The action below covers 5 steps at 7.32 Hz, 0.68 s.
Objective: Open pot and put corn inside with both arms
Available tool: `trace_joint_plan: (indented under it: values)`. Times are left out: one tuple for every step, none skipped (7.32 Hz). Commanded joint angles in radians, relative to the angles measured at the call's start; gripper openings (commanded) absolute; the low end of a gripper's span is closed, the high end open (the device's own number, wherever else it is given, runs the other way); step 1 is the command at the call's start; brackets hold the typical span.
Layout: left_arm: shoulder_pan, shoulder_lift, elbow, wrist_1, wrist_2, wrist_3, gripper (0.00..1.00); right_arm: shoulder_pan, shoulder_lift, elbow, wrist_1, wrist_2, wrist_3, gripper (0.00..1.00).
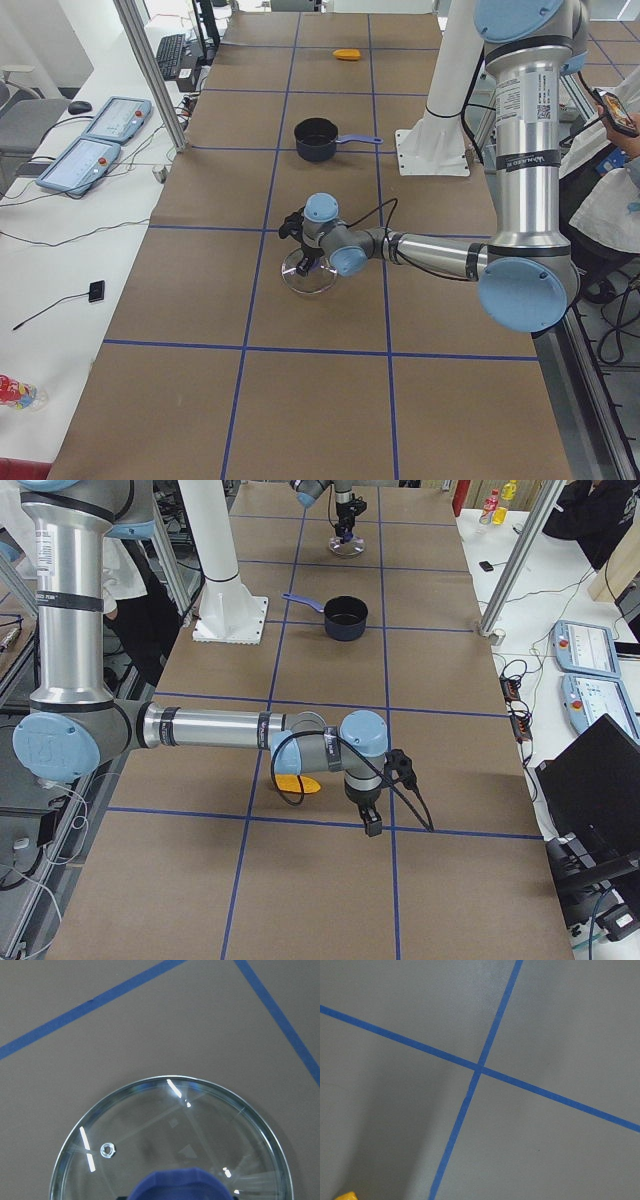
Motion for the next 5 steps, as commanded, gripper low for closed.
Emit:
trace_joint_plan:
  values:
    - [0.0, -0.001, -0.002, -0.003, 0.001, 0.0, 0.98, 0.0, 0.001, 0.0, 0.001, 0.001, 0.0, 1.0]
    - [-0.018, -0.008, -0.002, 0.001, -0.001, -0.002, 0.98, 0.0, 0.001, 0.005, 0.008, 0.0, -0.001, 1.0]
    - [-0.072, -0.022, -0.002, 0.018, -0.046, 0.0, 0.98, 0.0, 0.0, 0.002, 0.039, 0.001, 0.003, 1.0]
    - [-0.153, -0.042, -0.005, 0.061, -0.112, 0.002, 0.98, 0.0, 0.0, 0.009, 0.042, 0.004, 0.011, 1.0]
    - [-0.242, -0.085, -0.006, 0.139, -0.155, 0.035, 0.98, 0.0, 0.0, 0.017, 0.044, 0.006, 0.025, 1.0]
